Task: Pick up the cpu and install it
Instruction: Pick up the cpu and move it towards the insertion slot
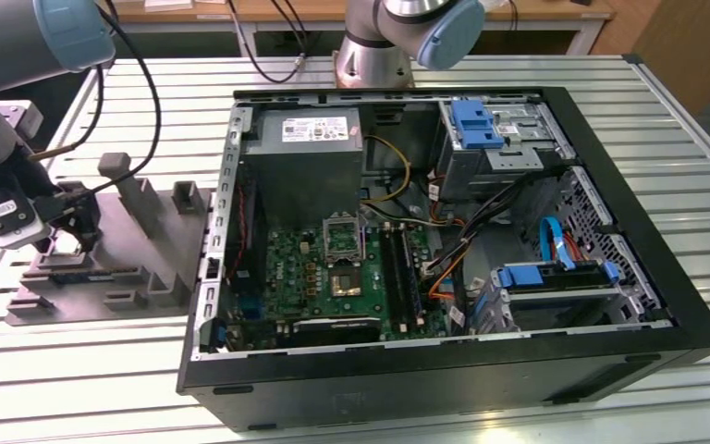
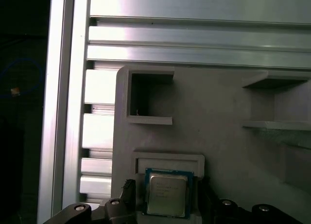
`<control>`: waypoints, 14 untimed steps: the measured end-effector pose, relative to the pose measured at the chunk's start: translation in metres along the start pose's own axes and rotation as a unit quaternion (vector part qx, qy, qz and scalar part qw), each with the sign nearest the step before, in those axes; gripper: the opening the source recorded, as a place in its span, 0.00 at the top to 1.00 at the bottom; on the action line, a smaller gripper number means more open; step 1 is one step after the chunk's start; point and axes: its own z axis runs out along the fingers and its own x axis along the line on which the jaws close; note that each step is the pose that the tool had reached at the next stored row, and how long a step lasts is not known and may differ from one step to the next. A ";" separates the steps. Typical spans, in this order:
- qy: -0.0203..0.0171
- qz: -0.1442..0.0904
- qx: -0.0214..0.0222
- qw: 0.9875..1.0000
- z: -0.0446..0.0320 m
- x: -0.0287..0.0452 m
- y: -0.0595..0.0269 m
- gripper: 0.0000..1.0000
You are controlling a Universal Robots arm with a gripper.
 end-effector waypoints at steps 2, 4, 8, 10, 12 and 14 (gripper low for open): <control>0.000 0.000 0.000 1.000 -0.0002 0.0000 0.0000 0.38; 0.000 0.000 0.000 1.000 -0.0002 0.0001 0.0000 0.38; 0.000 0.000 0.000 1.000 -0.0003 0.0000 0.0000 0.40; 0.000 0.000 0.000 1.000 -0.0003 0.0000 0.0000 0.47; 0.000 0.000 0.000 1.000 -0.0003 0.0000 0.0000 0.47; 0.000 0.000 0.000 1.000 -0.0003 0.0001 0.0000 0.49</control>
